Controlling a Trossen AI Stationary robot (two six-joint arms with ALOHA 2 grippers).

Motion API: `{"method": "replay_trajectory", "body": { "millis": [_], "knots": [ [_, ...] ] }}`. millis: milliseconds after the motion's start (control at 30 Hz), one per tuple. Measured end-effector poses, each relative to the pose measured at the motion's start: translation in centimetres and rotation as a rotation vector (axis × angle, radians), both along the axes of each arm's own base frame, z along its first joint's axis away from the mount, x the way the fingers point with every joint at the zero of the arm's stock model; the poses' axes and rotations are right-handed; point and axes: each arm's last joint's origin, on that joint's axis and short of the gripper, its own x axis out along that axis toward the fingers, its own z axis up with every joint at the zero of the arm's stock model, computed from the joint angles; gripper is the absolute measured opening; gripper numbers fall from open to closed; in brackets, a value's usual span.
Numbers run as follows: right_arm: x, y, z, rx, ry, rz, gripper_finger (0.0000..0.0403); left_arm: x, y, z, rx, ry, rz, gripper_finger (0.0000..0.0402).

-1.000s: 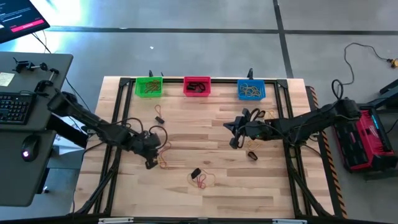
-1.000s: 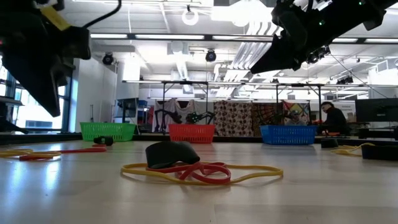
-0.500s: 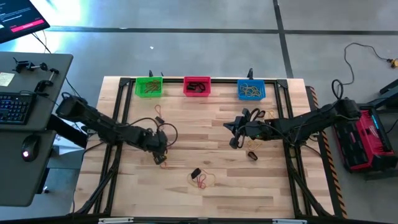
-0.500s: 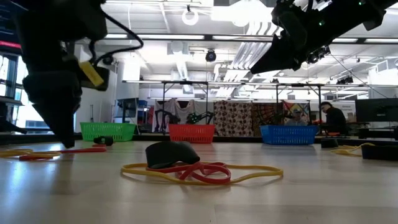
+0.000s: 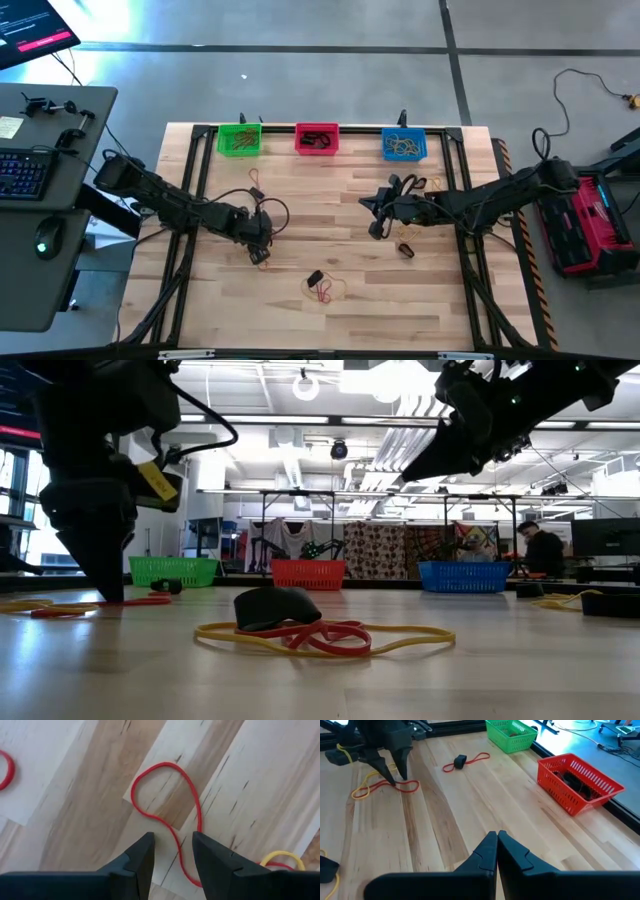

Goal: Sort rubber bands into baskets
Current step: Put the red rubber band into the green bin

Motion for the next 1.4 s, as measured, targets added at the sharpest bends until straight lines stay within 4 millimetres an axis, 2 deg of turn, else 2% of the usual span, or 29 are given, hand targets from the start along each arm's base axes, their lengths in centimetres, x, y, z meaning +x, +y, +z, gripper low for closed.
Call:
{"method": "replay_trajectory", "body": {
  "millis": [300, 600, 1067, 1233, 1400],
  "knots": [
    [1.6, 0.6, -1.5, 0.063, -0.01, 0.108, 0.0, 0.0, -0.2, 0.1, -0.043, 0.007, -0.049, 0.0125],
    [3.0, 0.8, -3.6, 0.066, 0.019, 0.118, 0.0, 0.6, -0.6, 0.7, -0.128, 0.003, -0.045, 0.0125],
    [3.2, 0.9, -4.0, 0.068, 0.025, 0.122, 0.0, 0.2, -0.4, 0.3, -0.092, 0.003, 0.001, 0.0122],
    [3.2, 0.9, -4.0, 0.061, 0.028, 0.126, 0.0, 0.2, -0.3, 0.1, -0.071, 0.012, -0.017, 0.0095],
    [3.2, 0.9, -4.0, 0.061, 0.028, 0.127, 0.0, 0.2, -0.2, 0.1, -0.027, 0.022, -0.072, 0.0034]
  ]
}}
